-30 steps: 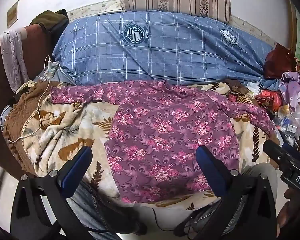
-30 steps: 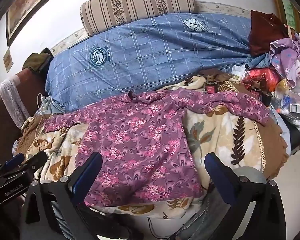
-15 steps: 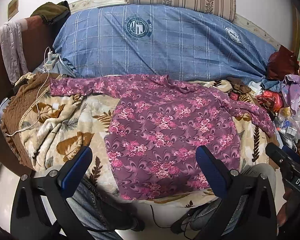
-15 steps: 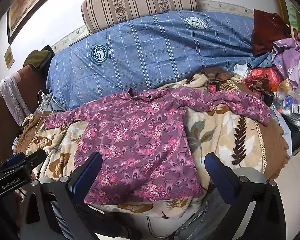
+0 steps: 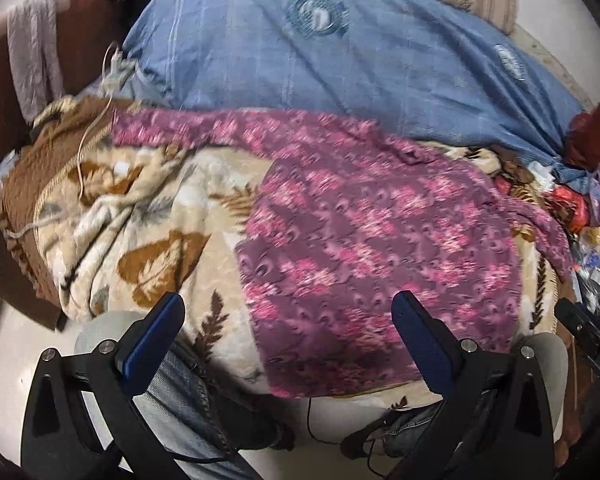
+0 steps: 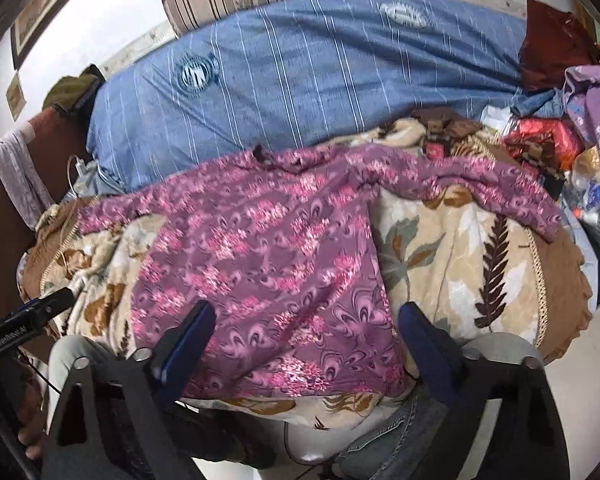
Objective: Fold small clothes
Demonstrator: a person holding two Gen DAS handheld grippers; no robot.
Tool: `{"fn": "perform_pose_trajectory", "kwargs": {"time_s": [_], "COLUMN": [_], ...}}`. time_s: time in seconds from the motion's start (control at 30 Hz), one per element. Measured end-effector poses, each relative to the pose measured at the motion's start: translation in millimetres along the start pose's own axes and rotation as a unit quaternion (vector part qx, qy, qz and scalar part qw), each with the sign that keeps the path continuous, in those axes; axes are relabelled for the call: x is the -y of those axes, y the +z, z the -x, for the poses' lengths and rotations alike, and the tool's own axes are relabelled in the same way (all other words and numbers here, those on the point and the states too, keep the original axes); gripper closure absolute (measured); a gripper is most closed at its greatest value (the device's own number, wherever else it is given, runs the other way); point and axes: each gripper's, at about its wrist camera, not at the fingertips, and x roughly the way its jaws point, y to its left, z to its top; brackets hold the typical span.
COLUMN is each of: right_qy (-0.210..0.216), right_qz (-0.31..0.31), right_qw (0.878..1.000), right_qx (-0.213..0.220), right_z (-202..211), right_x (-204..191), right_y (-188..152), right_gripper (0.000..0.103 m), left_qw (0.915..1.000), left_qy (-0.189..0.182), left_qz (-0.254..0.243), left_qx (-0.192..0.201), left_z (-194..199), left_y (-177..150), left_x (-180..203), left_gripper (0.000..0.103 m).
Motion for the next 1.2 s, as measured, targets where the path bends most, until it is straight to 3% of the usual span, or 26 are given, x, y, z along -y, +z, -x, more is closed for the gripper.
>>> {"fn": "perform_pose_trajectory", "kwargs": {"time_s": [0.5, 0.6, 0.63, 0.77, 0.83, 0.9, 0.93, 1.1, 1.2], "right_qy": [-0.020, -0.021, -0.024, -0.049, -0.052, -0.042, -0.035, -0.014, -0.013], "right_qz": [0.003, -0.014, -0.020, -0.025, -0.028, -0.030, -0.034, -0.009, -0.002], "right_qw": [0.997, 0.996, 0.995, 0.992, 0.990, 0.988, 0.988, 0.991, 0.991], "right_qx": [-0.072, -0.090, -0.099, -0.115, -0.128, -0.146, -0.149, -0.135, -0.136], "right_z": [-69.4, -85.0, -92.3, -113.8, -123.8, -131.1, -129.8, -90.1, -69.2], "right_x": [30.7, 45.0, 50.4, 60.5, 63.4, 64.8, 64.8, 53.5, 53.2], "right_y": [-10.9, -10.1, -10.1, -11.8, -14.3, -17.7, -19.3, -18.8, -18.3], "right_gripper": [0.043, 0.055, 0.058, 0.065, 0.084, 0.096, 0.096, 0.097, 0.098], "left_qw": [0.9951, 0.9929, 0.9916, 0.9852, 0.9826, 0.9836, 0.9848, 0.9885, 0.9919], "left_qy": [-0.002, -0.014, -0.017, -0.033, -0.030, -0.018, -0.011, -0.047, -0.026], "left_qz": [0.025, 0.026, 0.026, 0.018, 0.008, -0.001, -0.007, 0.022, 0.016], "left_qx": [-0.096, -0.115, -0.126, -0.167, -0.183, -0.180, -0.173, -0.142, -0.123], "left_z": [-94.3, -117.1, -125.8, -155.4, -163.6, -159.7, -155.9, -111.3, -89.8], "left_y": [-14.6, -14.3, -14.9, -20.4, -24.0, -25.4, -24.9, -16.0, -10.2], "left_x": [-24.7, -24.3, -22.6, -12.5, -5.4, -0.4, 0.4, -23.3, -34.2], "left_gripper": [0.000, 0.000, 0.004, 0.038, 0.056, 0.090, 0.096, 0.100, 0.103]}}
